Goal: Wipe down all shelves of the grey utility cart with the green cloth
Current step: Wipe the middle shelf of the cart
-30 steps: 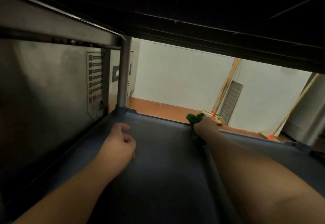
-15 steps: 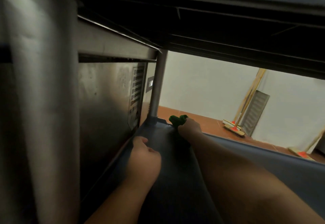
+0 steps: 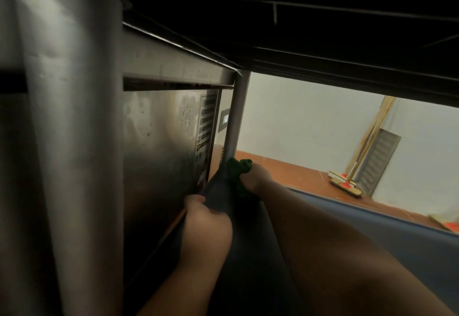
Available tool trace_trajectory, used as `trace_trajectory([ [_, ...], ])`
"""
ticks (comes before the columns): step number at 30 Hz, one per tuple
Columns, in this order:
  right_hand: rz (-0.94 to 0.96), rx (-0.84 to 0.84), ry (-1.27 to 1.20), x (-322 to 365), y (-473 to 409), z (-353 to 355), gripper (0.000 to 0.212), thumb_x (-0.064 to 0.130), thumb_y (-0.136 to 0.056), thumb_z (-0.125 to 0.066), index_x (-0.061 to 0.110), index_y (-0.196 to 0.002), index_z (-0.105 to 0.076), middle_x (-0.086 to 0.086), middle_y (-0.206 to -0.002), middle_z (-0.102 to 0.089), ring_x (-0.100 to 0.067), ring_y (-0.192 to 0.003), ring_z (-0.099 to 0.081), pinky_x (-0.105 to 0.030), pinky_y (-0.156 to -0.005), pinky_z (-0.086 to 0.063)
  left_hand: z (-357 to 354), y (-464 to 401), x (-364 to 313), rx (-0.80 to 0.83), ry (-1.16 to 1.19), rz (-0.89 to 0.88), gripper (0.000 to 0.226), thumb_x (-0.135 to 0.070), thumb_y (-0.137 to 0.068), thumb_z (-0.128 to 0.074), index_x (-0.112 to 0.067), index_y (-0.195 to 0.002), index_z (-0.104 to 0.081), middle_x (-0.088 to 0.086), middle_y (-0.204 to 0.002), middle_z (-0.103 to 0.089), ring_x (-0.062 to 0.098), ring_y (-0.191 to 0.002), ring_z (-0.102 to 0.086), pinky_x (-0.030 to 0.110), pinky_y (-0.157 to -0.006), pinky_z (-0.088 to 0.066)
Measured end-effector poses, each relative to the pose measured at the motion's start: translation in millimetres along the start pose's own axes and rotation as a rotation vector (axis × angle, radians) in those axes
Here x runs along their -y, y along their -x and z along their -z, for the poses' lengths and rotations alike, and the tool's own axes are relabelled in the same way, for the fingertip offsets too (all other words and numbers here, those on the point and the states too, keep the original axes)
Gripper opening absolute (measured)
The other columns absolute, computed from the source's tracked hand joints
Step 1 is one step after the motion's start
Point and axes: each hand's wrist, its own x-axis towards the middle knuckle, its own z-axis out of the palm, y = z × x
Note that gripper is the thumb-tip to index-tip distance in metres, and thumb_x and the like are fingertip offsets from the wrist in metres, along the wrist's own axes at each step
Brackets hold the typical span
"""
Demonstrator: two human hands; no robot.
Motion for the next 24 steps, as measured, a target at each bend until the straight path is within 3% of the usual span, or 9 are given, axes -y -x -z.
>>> trace_trajectory([
  [5, 0.045, 0.07, -0.015, 2, 1, 0, 0.006, 0.019, -0.094, -0.052, 0.016, -0.091, -0.057, -0.004, -0.084, -0.061, -0.016, -0.075, -0.059, -0.024, -0.061, -0.043, 0, 3, 1, -0.018, -0.046, -0.052, 0.037, -0.005, -0.087, -0.045, -0.013, -0.124, -0.041, 0.002, -0.093, -0.052, 0.017, -0.076, -0.05, 0.032, -0.07, -0.04],
  [11, 0.125, 0.166, -0.073, 10, 14, -2, 0.01, 0.013, -0.093, -0.055, 0.016, -0.101, -0.059, -0.006, -0.093, -0.064, -0.02, -0.089, -0.063, -0.034, -0.082, -0.054, 2, 5, 3, -0.061, -0.1, -0.067, 0.035, -0.007, -0.085, -0.045, -0.013, -0.119, -0.04, 0.001, -0.089, -0.051, 0.018, -0.073, -0.051, 0.033, -0.069, -0.042],
  [15, 0.178, 0.222, -0.058, 23, 15, -11, 0.015, 0.015, -0.092, -0.055, 0.016, -0.107, -0.06, -0.007, -0.096, -0.065, -0.019, -0.087, -0.063, -0.029, -0.072, -0.051, 4, 7, 2, -0.062, -0.104, -0.063, 0.033, -0.006, -0.085, -0.045, -0.013, -0.117, -0.039, -0.001, -0.087, -0.049, 0.019, -0.074, -0.05, 0.032, -0.07, -0.041],
  [19, 0.177, 0.256, -0.057, 25, 15, -10, 0.02, 0.015, -0.091, -0.057, 0.017, -0.11, -0.06, -0.007, -0.101, -0.065, -0.022, -0.093, -0.063, -0.033, -0.078, -0.051, 3, 6, 1, -0.078, -0.079, -0.088, 0.032, -0.007, -0.085, -0.044, -0.014, -0.116, -0.041, -0.004, -0.084, -0.049, 0.015, -0.07, -0.049, 0.03, -0.069, -0.041],
  [24, 0.186, 0.298, -0.102, 25, 31, -6, 0.019, 0.011, -0.092, -0.057, 0.018, -0.11, -0.059, -0.007, -0.102, -0.065, -0.018, -0.091, -0.062, -0.029, -0.073, -0.048, 2, 4, 1, -0.061, -0.087, -0.071, 0.034, -0.006, -0.084, -0.045, -0.014, -0.116, -0.038, -0.001, -0.087, -0.048, 0.019, -0.074, -0.05, 0.031, -0.071, -0.042],
])
